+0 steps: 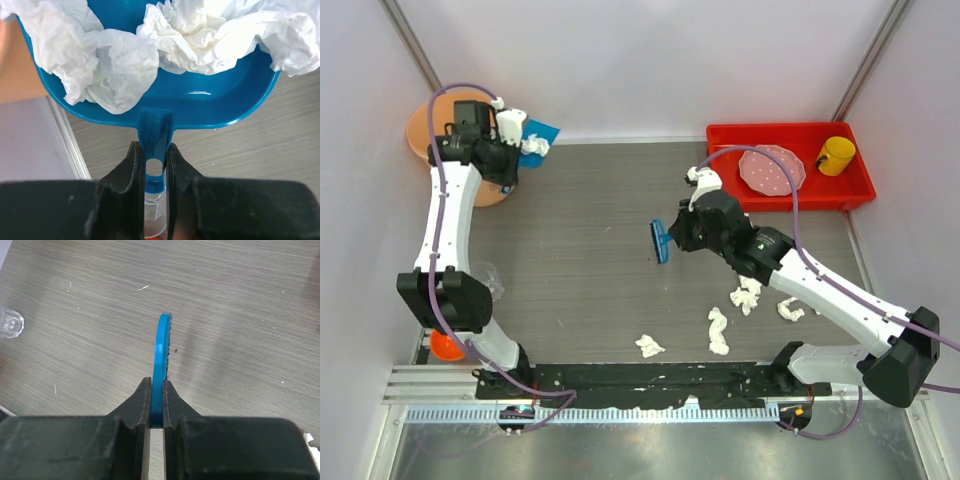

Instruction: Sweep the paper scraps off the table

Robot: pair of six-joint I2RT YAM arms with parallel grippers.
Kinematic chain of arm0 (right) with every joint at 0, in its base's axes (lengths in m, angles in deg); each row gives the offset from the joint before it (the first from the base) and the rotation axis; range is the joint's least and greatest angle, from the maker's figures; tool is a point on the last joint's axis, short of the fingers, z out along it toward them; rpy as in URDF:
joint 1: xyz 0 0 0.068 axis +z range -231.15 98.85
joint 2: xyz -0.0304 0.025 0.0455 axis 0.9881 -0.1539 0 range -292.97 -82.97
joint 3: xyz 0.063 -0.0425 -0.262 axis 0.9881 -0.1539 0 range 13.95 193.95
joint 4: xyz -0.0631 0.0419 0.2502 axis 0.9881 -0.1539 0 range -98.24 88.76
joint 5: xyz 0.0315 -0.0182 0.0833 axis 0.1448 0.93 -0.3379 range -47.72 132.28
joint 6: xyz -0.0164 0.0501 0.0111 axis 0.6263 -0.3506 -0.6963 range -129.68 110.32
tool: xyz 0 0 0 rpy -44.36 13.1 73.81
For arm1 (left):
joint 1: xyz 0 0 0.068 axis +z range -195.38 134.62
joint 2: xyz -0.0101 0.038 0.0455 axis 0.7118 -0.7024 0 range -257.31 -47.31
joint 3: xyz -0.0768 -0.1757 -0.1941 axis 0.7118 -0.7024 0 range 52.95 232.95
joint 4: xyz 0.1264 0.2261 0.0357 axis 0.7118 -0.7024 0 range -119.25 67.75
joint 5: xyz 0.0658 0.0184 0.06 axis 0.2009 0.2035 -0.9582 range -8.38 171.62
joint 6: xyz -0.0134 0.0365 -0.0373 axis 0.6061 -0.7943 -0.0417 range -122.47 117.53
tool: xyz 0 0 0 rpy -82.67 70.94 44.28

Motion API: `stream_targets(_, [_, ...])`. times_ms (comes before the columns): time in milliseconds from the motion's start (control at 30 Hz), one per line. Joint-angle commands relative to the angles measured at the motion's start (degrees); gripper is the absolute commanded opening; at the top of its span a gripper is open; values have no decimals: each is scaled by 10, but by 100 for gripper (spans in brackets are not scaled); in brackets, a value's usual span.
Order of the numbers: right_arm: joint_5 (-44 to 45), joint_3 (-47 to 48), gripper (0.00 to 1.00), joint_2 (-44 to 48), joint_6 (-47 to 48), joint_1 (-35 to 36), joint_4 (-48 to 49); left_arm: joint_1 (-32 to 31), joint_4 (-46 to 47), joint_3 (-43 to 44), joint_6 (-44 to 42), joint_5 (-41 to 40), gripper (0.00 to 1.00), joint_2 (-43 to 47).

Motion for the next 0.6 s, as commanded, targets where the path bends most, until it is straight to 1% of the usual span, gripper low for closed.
stream_targets(0, [-13,-11,1,12,6,0,17,30,-32,71,15,13,0,-15])
stream_targets(267, [-18,-27,1,22,5,0,21,90,-23,146,94,6,0,-45])
stream_targets(400, [-26,-33,1,20,4,0,20,120,1,159,117,0,0,-46])
stream_targets(567, [-34,-40,1,22,-1,1,22,151,22,173,140,-34,0,-58])
